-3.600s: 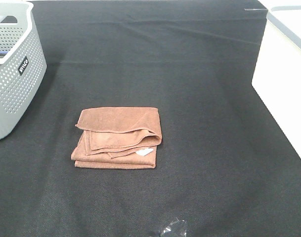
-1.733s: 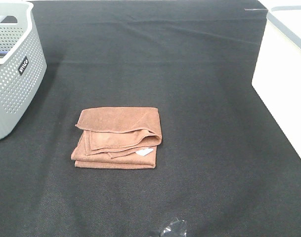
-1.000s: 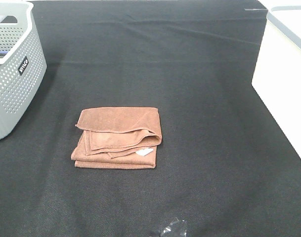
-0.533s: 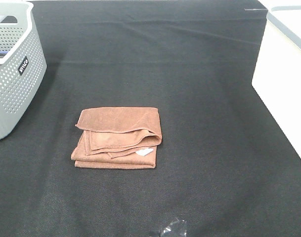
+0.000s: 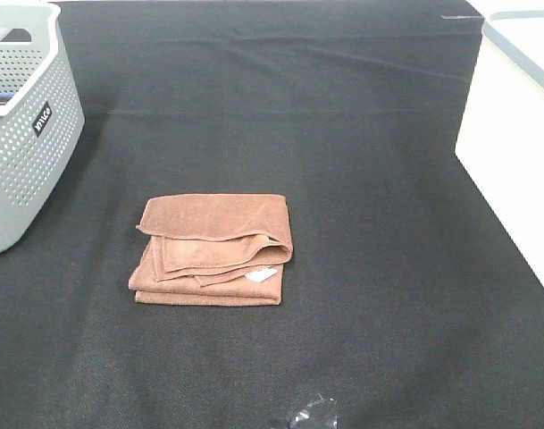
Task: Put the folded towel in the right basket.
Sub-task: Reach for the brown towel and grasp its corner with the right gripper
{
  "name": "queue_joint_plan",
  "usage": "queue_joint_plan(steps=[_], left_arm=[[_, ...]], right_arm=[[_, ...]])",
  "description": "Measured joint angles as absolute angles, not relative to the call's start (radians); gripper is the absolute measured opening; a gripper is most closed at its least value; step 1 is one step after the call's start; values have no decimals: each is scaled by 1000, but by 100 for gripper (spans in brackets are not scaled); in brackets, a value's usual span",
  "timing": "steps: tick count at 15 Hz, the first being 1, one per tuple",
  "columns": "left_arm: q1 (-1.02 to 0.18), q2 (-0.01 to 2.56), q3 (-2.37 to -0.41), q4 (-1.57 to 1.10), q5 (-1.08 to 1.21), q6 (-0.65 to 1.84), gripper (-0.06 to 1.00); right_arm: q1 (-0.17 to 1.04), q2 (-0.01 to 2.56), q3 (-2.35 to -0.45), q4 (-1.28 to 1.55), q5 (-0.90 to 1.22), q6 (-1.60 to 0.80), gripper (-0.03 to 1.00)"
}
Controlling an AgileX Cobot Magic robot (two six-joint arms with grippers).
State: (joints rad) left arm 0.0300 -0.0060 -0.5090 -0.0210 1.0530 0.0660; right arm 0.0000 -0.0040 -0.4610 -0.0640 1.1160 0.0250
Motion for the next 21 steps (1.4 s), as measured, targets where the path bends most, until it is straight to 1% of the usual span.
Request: queue_joint_plan(steps=[3, 4, 5, 6, 7, 9, 13, 16, 17, 18, 19, 21], left_arm=[[30, -6, -509, -21, 1053, 66, 99], [30, -6, -509, -21, 1053, 66, 99], [30, -6, -509, -21, 1053, 66, 99], [30, -6, -509, -21, 1053, 66, 99], [30, -6, -509, -21, 1053, 66, 99], [30, -6, -509, -21, 1053, 66, 99], [30, -6, -509, -21, 1053, 66, 99], [30, -6, -509, -22, 1053, 66, 99], [30, -6, -509, -22, 1053, 66, 99], [30, -6, -509, -22, 1053, 66, 99], [30, -6, -509, -22, 1053, 66, 99], [30, -6, -509, -22, 1053, 66, 99]], right_arm=[[0, 13, -474, -76, 1119, -10, 97], [0, 74, -504, -67, 1149, -10, 97], [0, 243, -567, -29, 1208, -6, 97], [0, 375, -619, 0, 1221, 0, 97], [0, 375, -619, 0, 1221, 0, 97], [0, 657, -771, 74, 1221, 0, 97], [0, 1061, -1055, 195, 1218, -19, 97], [2, 1231, -1167, 276, 1217, -37, 97], [25, 1296, -1203, 309, 1216, -37, 97], [74, 1360, -1230, 334, 1199, -37, 97], [176, 1478, -1273, 374, 1140, -37, 97], [283, 1653, -1347, 456, 1081, -60, 96]])
